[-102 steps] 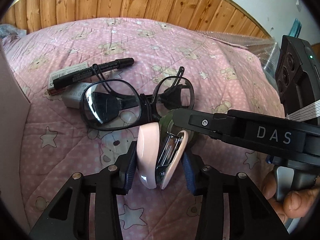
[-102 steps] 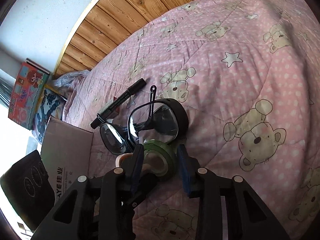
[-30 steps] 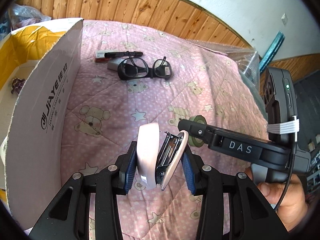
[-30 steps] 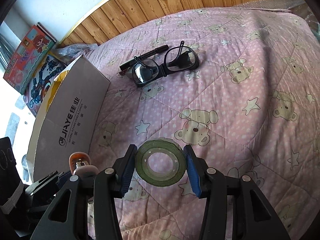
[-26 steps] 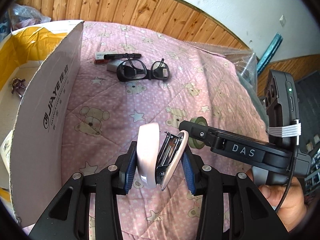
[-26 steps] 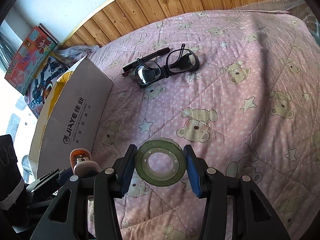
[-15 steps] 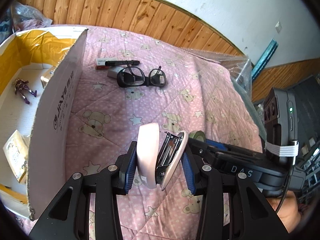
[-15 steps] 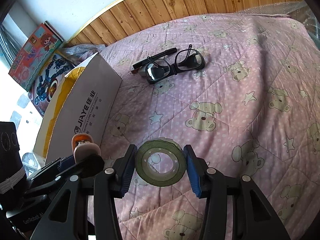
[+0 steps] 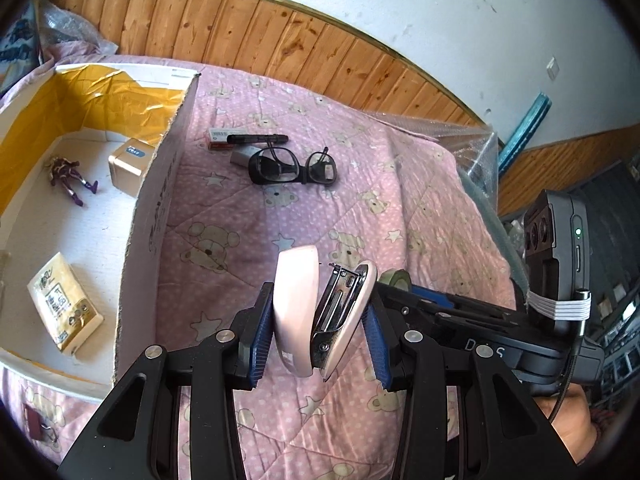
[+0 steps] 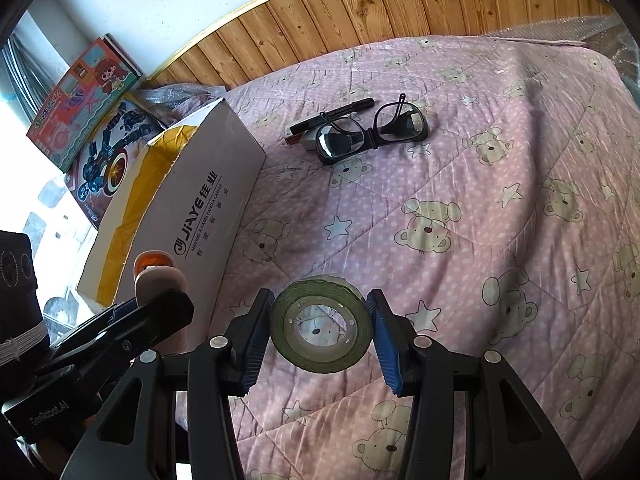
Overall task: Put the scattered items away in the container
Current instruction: 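Carry the stapler and the tape roll over the cardboard box with both tools, then open the left tool dropping the stapler while the right tool releases the tape into the box, then move both tools back toward the black marker and glasses on the bedspread, then grasp the black marker with the left tool while the right tool grasps the black glasses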
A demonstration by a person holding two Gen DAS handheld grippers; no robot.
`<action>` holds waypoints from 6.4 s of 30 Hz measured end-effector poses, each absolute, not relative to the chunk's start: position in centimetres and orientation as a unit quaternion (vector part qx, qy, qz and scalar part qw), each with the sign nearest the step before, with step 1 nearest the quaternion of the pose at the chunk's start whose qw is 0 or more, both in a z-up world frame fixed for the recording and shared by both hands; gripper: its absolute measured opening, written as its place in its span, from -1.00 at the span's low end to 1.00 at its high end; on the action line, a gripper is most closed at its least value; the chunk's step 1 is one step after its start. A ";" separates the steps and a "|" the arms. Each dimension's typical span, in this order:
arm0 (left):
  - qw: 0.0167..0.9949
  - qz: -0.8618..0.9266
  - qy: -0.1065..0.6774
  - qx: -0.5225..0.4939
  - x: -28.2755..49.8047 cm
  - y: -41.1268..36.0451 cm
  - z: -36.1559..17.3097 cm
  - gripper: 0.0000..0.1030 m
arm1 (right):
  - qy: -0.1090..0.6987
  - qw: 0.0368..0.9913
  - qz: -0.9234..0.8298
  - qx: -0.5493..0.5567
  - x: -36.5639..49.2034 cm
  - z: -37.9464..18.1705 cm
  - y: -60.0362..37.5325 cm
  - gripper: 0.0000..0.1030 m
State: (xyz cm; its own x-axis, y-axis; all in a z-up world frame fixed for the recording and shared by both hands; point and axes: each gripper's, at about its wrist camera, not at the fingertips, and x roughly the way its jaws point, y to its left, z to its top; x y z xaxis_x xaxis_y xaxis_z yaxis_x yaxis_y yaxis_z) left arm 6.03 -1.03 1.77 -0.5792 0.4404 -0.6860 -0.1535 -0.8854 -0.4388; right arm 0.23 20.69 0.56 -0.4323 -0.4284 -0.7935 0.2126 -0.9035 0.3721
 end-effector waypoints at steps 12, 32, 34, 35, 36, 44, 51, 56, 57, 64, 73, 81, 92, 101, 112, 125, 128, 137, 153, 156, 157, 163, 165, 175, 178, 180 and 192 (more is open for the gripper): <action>0.162 0.884 -0.198 -0.392 6.9 -4.3 4.3 -0.16 | -0.094 0.231 -0.841 0.481 0.7 3.2 17.5 -0.05; 0.016 0.901 -0.194 -0.388 5.5 -14.7 7.1 -0.16 | -0.029 0.336 -0.839 0.428 -0.2 9.5 7.2 -0.05; 0.006 0.900 -0.190 -0.391 5.4 -15.3 7.0 -0.16 | -0.018 0.344 -0.839 0.422 -0.2 10.0 6.2 -0.05; 0.002 0.900 -0.190 -0.393 5.3 -15.7 6.9 -0.16 | -0.013 0.348 -0.838 0.420 -0.2 10.1 5.7 -0.05; -0.002 0.899 -0.190 -0.395 5.2 -16.0 6.9 -0.16 | -0.009 0.352 -0.837 0.418 -0.2 10.3 5.2 -0.05; -0.023 0.894 -0.179 -0.410 4.1 -17.8 6.2 -0.16 | 0.035 0.378 -0.825 0.418 -0.6 10.1 1.7 -0.05; -0.033 0.878 -0.189 -0.439 2.5 -19.3 4.9 -0.16 | 0.076 0.392 -0.811 0.428 -2.4 9.5 -0.5 -0.05; -0.039 0.861 -0.214 -0.461 1.2 -21.1 3.8 -0.16 | 0.089 0.391 -0.801 0.444 -4.9 9.2 -1.7 -0.05; -0.039 0.858 -0.216 -0.465 1.0 -21.3 3.6 -0.16 | 0.088 0.391 -0.798 0.450 -5.4 9.0 -2.0 -0.05; -0.030 0.843 -0.204 -0.497 -1.2 -20.9 2.2 -0.16 | 0.076 0.383 -0.783 0.484 -9.4 8.1 -3.9 -0.05; -0.030 0.821 -0.215 -0.527 -2.7 -20.7 0.1 -0.16 | 0.068 0.361 -0.766 0.528 -15.1 6.4 -6.6 -0.05; -0.051 0.807 -0.248 -0.533 -3.4 -22.7 -1.1 -0.16 | 0.098 0.342 -0.754 0.552 -18.2 3.9 -9.8 -0.05; -0.055 0.808 -0.260 -0.526 -3.9 -23.4 -0.8 0.01 | 0.130 0.318 -0.757 0.556 -19.1 1.8 -11.5 0.04; -0.066 0.822 -0.258 -0.503 -3.2 -23.6 0.5 0.01 | 0.104 0.320 -0.765 0.550 -17.8 3.3 -9.8 0.05; -0.069 0.846 -0.237 -0.473 -1.6 -22.3 1.9 0.01 | 0.094 0.349 -0.758 0.543 -13.5 5.0 -8.0 0.05; -0.048 0.884 -0.194 -0.422 0.6 -19.5 4.5 0.01 | 0.034 0.363 -0.783 0.505 -10.5 8.6 -2.8 0.05; -0.036 0.889 -0.183 -0.417 1.1 -18.4 4.6 0.01 | 0.015 0.361 -0.786 0.502 -10.0 9.0 -1.1 0.05; 0.002 0.905 -0.154 -0.396 2.2 -15.3 5.3 0.01 | -0.039 0.353 -0.787 0.505 -8.8 8.4 4.7 0.05; 0.100 0.910 -0.096 -0.390 0.5 -6.1 7.8 0.01 | -0.193 0.289 -0.784 0.514 -10.1 3.5 16.4 0.05; 0.113 0.907 -0.088 -0.397 -0.7 -4.2 7.9 0.01 | -0.231 0.269 -0.775 0.524 -11.1 1.6 18.7 0.05; 0.116 0.905 -0.087 -0.400 -1.3 -3.6 8.0 0.01 | -0.246 0.262 -0.771 0.526 -11.4 1.0 19.4 0.05; 0.140 0.897 -0.062 -0.415 -5.8 -0.1 8.9 0.01 | -0.370 0.220 -0.732 0.528 -13.2 -2.4 23.7 0.13; 0.141 0.894 -0.052 -0.421 -7.8 0.8 9.1 0.01 | -0.424 0.201 -0.710 0.526 -13.9 -3.8 25.1 0.26; 0.146 0.883 -0.014 -0.446 -15.0 3.6 8.3 0.01 | -0.564 0.113 -0.634 0.516 -19.0 -9.1 26.4 0.43; 0.120 0.882 -0.002 -0.457 -17.5 3.4 7.1 0.01 | -0.558 0.102 -0.637 0.521 -20.9 -9.9 25.2 0.43; 0.109 0.880 -0.007 -0.461 -19.1 2.9 6.3 0.01 | -0.554 0.103 -0.645 0.516 -22.0 -10.2 24.4 0.44; 0.120 0.837 0.064 -0.529 -25.9 6.4 -1.8 0.01 | -0.515 0.074 -0.707 0.478 -20.0 -10.2 27.2 -0.40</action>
State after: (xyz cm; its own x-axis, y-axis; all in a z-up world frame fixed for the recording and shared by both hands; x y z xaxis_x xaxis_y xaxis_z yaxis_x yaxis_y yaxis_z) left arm -25.88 6.40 -1.81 -0.4106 0.1331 -0.9021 -0.2683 -0.9631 -0.0201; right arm -20.02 27.16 -10.19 -0.5323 -0.5970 -0.6002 -0.3883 -0.4578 0.7998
